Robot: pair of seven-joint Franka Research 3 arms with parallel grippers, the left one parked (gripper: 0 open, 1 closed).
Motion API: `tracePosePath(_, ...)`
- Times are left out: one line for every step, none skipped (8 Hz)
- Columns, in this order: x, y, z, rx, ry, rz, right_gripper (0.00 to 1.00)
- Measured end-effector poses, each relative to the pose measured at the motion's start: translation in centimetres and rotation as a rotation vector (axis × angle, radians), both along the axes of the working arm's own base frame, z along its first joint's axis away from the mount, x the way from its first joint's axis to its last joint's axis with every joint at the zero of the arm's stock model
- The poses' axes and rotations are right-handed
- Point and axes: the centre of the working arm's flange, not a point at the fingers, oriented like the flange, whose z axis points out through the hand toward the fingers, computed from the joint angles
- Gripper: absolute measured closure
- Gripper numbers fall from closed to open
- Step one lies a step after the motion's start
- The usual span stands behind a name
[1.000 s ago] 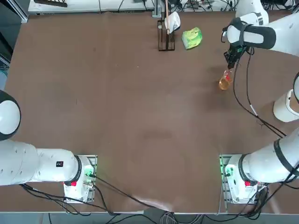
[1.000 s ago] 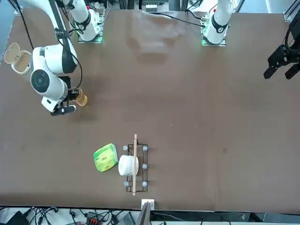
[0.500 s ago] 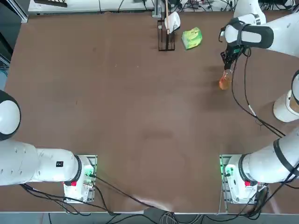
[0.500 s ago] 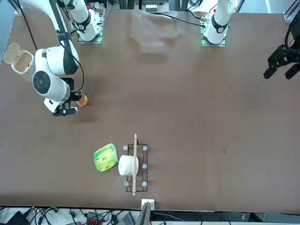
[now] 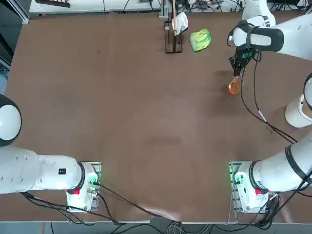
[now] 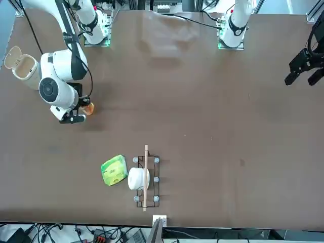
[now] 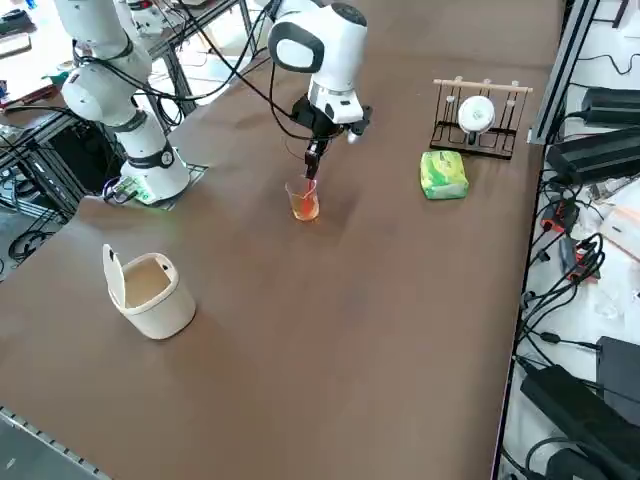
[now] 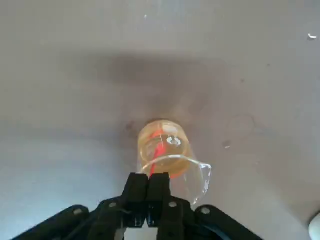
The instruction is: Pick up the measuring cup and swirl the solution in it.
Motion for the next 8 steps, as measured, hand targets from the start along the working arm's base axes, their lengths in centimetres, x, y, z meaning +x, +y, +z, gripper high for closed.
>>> tracePosePath(-0.1,0.0,0.0,-0.002,0.009,-0.001,0.97)
tracePosePath(-0.2,-0.1,0.0,-0.003,0.015,0.000,0.97)
tracePosePath(-0.3,-0.1,0.0,-0.002,0.021,0.011,0.97)
tracePosePath(-0.2,-0.3,0.0,-0.004,0.024,0.034,0.97)
tracePosePath(-0.2,-0.7,0.0,-0.029,0.026,0.070,0.97)
tracePosePath(-0.1,-1.2,0.0,-0.066,0.025,0.103,0.97)
tracePosePath(0.0,-1.7,0.0,-0.087,0.023,0.117,0.97)
tracePosePath(0.2,-1.9,0.2,-0.091,0.017,0.115,0.97)
